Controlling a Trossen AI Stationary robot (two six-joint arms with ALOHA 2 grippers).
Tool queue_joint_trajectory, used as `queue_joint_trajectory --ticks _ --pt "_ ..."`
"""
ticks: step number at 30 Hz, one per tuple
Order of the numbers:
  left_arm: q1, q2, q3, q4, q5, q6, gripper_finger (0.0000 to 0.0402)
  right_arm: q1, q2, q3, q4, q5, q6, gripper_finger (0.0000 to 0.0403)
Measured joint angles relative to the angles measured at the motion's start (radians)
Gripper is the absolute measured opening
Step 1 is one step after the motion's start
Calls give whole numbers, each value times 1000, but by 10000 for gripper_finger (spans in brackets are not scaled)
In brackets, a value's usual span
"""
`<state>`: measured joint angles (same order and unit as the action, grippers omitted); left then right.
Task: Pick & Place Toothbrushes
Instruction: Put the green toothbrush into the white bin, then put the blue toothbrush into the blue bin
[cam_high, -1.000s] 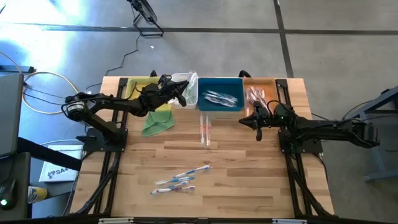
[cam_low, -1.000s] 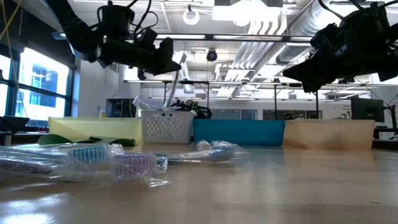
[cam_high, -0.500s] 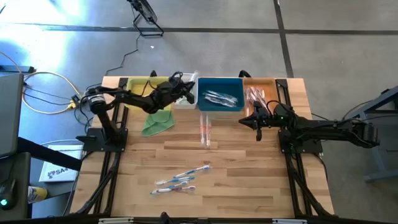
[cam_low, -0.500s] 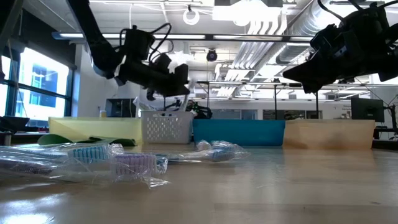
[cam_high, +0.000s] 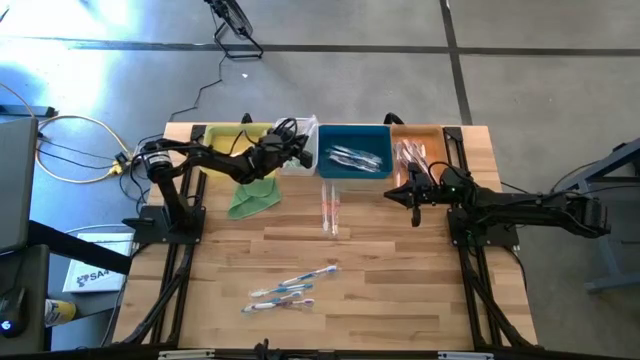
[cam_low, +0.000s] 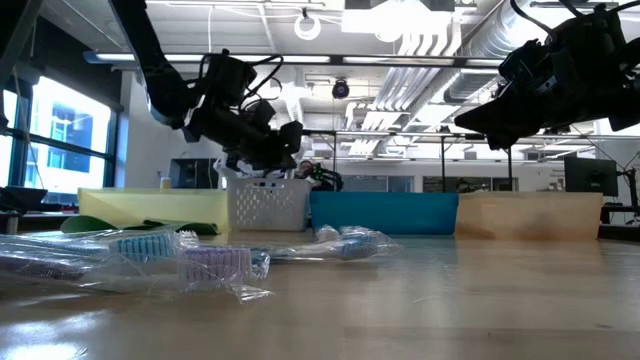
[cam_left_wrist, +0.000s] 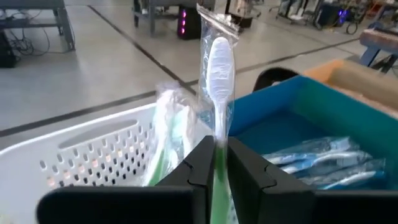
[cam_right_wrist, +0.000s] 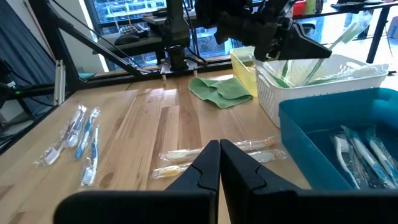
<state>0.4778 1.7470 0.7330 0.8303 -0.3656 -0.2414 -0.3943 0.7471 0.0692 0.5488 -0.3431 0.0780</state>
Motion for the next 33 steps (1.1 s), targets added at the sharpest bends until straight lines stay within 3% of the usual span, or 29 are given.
queue_joint_trajectory --ticks 7,13,22,33 --pt "0 0 0 -3 3 -37 70 0 0 0 -1 0 0 4" --pt "0 0 0 18 5 -44 130 0 0 0 -1 0 0 4" --pt "8 -2 0 118 -94 -16 211 0 0 0 -9 0 0 4" --pt "6 -3 0 174 -59 -52 230 0 0 0 -9 0 0 4"
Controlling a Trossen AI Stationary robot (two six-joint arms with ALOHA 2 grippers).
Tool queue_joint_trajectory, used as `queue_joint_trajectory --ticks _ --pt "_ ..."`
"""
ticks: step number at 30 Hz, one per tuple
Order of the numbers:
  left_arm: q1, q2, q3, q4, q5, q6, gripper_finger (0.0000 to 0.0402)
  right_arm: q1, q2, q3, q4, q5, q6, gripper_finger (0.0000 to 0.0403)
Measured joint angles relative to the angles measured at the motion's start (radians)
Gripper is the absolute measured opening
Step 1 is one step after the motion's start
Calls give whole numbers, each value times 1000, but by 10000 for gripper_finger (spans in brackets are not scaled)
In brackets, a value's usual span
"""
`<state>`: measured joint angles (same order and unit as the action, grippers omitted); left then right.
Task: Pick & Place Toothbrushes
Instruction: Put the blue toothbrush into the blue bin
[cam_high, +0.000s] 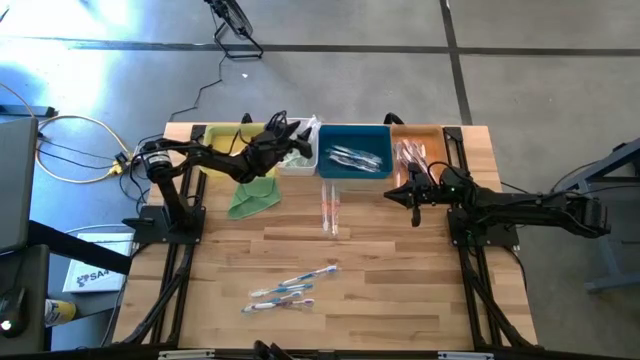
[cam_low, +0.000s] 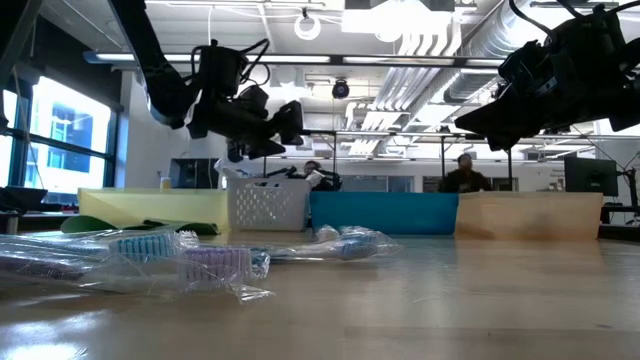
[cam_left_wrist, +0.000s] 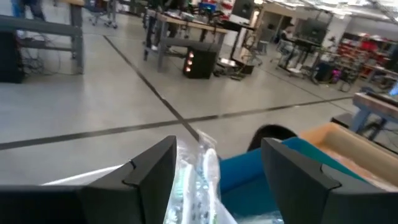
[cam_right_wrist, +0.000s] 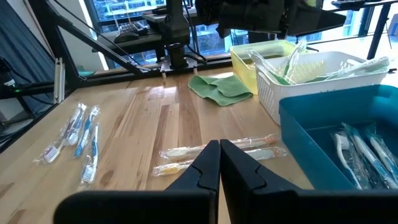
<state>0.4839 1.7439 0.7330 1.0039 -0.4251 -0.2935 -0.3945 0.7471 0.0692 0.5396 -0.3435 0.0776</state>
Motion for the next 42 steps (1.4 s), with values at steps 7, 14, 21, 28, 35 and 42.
queue_joint_trajectory --ticks 7,14,21,28,35,42 --pt "0 0 0 -3 30 1 230 0 0 0 0 0 0 4" --pt "-42 0 0 10 27 120 230 0 0 0 1 0 -3 4" --pt "-121 -2 0 92 22 242 230 0 0 0 1 0 -3 4" --pt "-228 -33 15 105 40 402 230 0 0 0 1 0 -3 4" --pt "-368 -73 41 83 119 546 230 0 0 0 -3 0 -3 4" --pt "-549 -75 41 41 73 639 230 0 0 0 -5 2 -3 4"
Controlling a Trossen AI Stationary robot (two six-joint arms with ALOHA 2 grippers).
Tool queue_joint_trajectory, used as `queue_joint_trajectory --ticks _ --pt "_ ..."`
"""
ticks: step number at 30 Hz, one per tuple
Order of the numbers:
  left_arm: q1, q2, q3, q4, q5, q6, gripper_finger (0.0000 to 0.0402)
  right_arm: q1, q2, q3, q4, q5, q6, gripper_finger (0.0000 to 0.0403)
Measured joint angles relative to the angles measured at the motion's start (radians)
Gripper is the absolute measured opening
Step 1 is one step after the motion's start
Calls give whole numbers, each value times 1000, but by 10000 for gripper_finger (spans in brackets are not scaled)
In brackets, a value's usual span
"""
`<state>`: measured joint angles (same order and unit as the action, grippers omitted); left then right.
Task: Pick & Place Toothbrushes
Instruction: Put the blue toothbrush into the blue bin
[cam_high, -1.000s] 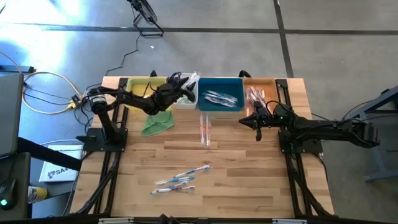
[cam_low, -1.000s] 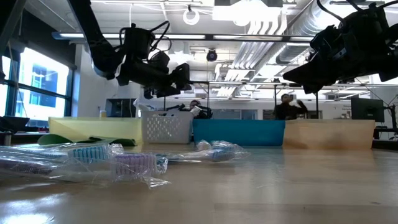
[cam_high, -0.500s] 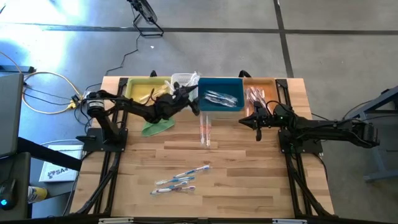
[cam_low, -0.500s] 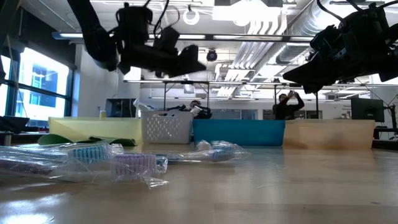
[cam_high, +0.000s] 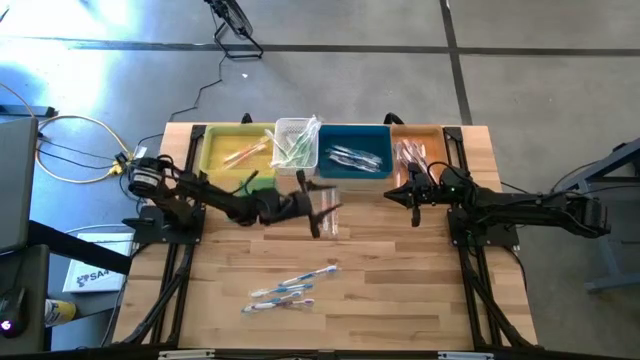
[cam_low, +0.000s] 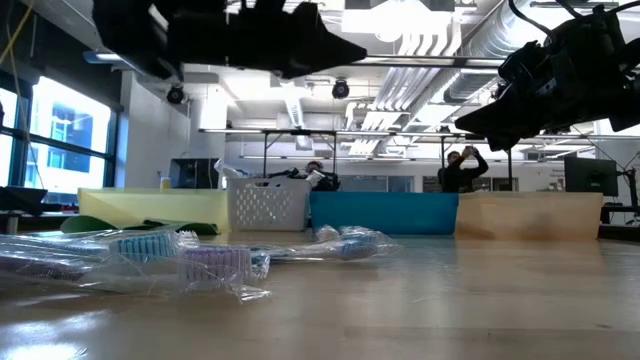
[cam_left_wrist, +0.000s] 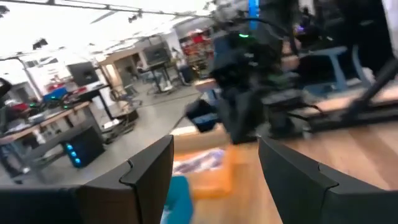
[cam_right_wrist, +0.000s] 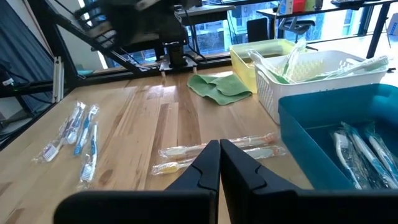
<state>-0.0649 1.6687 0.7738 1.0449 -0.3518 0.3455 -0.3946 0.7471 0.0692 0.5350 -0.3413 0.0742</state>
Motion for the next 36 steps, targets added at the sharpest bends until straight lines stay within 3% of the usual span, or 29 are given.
queue_joint_trajectory --ticks 7,36 --pt "-109 0 -1 -32 -119 29 230 0 0 0 0 -1 0 4" --pt "-119 0 -1 -96 -121 17 230 0 0 0 -1 -2 0 4"
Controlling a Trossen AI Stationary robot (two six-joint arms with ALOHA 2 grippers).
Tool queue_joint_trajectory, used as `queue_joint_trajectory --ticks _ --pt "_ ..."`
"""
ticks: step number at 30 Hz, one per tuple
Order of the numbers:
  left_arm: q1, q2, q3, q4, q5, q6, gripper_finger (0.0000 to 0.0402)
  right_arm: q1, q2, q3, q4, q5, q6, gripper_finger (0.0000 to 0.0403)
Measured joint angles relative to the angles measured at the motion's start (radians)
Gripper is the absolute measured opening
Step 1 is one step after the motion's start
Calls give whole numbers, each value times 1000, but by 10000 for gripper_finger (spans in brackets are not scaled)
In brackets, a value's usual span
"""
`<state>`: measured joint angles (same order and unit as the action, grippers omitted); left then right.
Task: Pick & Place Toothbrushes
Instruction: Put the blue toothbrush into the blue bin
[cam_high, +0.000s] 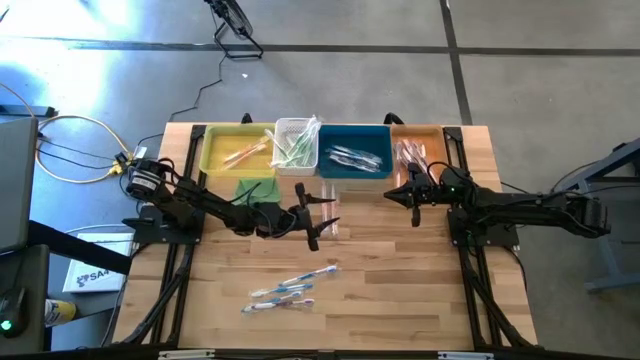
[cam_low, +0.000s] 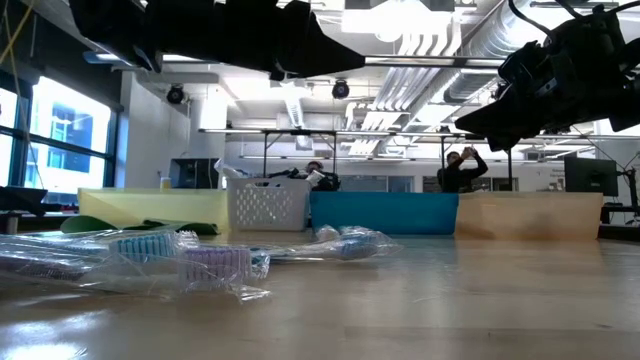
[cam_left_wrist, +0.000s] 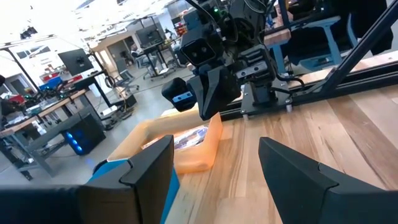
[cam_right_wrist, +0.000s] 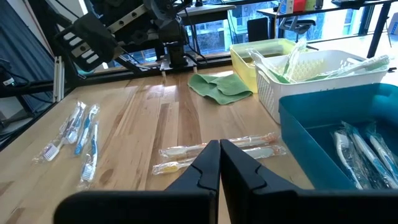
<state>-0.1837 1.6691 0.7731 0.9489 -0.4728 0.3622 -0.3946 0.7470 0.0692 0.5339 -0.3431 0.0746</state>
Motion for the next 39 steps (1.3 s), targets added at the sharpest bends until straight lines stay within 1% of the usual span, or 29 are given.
queue_joint_trajectory --ticks 5,11,17,22,26,31,34,36,39 --pt "0 0 0 0 0 2 230 0 0 0 0 0 0 4" --pt "0 0 0 -20 1 61 230 0 0 0 0 0 0 4" --pt "-1 1 0 -40 6 71 230 0 0 0 -2 0 0 4" --pt "-44 -19 0 -89 21 99 230 0 0 0 -4 0 0 4" --pt "-96 -64 1 -205 13 104 230 0 0 0 -6 0 0 4" --pt "-164 -95 13 -259 -8 48 230 0 0 0 -7 0 0 4" --pt "-195 -95 72 -385 -38 7 230 0 0 0 -6 0 0 4" --pt "-207 -94 140 -526 -42 -24 230 0 0 0 -6 0 1 4" --pt "-210 -94 257 -781 -48 -108 230 0 0 0 -6 0 5 4"
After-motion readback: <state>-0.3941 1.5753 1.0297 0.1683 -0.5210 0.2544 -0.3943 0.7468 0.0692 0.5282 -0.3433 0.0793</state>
